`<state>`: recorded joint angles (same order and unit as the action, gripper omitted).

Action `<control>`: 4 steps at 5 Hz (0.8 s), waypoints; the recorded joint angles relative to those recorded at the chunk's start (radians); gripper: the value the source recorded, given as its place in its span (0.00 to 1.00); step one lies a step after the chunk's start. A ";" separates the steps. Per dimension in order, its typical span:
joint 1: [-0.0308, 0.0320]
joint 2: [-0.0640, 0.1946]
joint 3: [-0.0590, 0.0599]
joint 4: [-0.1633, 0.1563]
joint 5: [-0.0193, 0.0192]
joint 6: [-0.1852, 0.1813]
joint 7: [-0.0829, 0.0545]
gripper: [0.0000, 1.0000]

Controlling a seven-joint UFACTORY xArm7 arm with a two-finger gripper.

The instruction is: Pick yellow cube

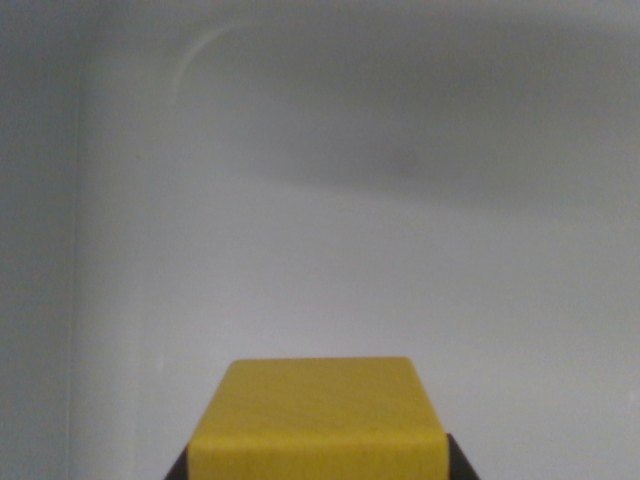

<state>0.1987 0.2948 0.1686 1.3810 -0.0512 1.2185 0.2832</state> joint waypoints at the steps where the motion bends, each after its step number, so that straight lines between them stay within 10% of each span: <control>1: -0.0007 -0.015 0.001 0.033 0.0036 0.048 -0.002 1.00; 4: -0.0014 -0.031 0.003 0.065 0.0070 0.095 -0.004 1.00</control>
<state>0.1974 0.2642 0.1714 1.4460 -0.0442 1.3137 0.2788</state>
